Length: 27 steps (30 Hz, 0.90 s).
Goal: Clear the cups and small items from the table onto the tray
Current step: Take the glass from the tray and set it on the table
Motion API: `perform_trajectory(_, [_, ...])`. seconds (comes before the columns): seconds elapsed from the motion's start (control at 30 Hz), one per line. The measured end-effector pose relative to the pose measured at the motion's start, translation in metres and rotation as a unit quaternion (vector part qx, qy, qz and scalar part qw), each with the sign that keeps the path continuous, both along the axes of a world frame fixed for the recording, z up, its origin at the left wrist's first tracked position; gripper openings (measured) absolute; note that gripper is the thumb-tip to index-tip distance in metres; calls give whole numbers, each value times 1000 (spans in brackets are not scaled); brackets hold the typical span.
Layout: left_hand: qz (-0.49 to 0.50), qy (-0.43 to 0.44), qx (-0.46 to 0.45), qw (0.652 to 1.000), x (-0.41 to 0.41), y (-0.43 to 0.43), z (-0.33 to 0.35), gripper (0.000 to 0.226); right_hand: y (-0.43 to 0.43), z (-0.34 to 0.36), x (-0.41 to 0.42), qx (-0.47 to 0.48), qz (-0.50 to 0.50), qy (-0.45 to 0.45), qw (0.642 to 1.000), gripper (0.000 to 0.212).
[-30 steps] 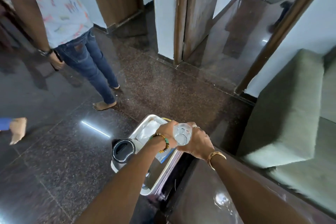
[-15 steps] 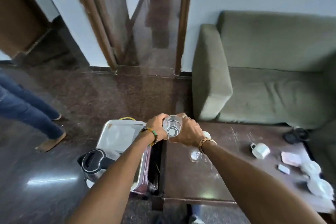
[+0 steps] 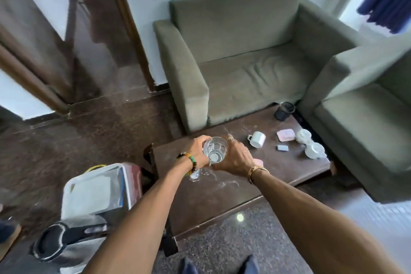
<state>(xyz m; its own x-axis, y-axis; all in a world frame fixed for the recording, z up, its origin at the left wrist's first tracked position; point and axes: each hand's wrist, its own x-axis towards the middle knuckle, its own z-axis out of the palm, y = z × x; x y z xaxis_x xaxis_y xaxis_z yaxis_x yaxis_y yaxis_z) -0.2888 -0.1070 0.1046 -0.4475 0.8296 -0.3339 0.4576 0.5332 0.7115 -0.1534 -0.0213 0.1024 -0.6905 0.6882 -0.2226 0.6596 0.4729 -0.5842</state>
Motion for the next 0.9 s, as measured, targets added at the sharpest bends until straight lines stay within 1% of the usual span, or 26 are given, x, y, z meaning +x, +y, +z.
perform_trajectory(0.07, [-14, 10, -18, 1000, 27, 18, -11, 67, 12, -10, 29, -5, -19, -2, 1000, 88])
perform_trajectory(0.2, [-47, -17, -14, 999, 82, 56, -35, 52, 41, -29, 87, -19, -44, -21, 999, 86])
perform_trajectory(0.3, [-53, -33, -8, 998, 127, 82, -41, 56, 66, -35, 130, -27, -55, -29, 998, 82])
perform_trajectory(0.4, [-50, -41, 4, 998, 146, 100, -43, 54, 81, -33, 151, -25, -63, -27, 997, 83])
perform_trajectory(0.53, [-65, -27, 11, 997, 175, 141, -43, 46, 114, -33, 182, -17, -93, -21, 995, 86])
perform_trajectory(0.6, [-75, -16, 1, 997, 186, 157, -46, 43, 127, -35, 193, -21, -102, -18, 994, 88])
perform_trajectory(0.73, [-105, -20, -23, 994, 202, 185, -61, 39, 146, -48, 212, -24, -123, -20, 992, 86])
perform_trajectory(0.9, [-116, -11, -44, 992, 207, 212, -84, 49, 169, -67, 217, -39, -131, -35, 990, 81])
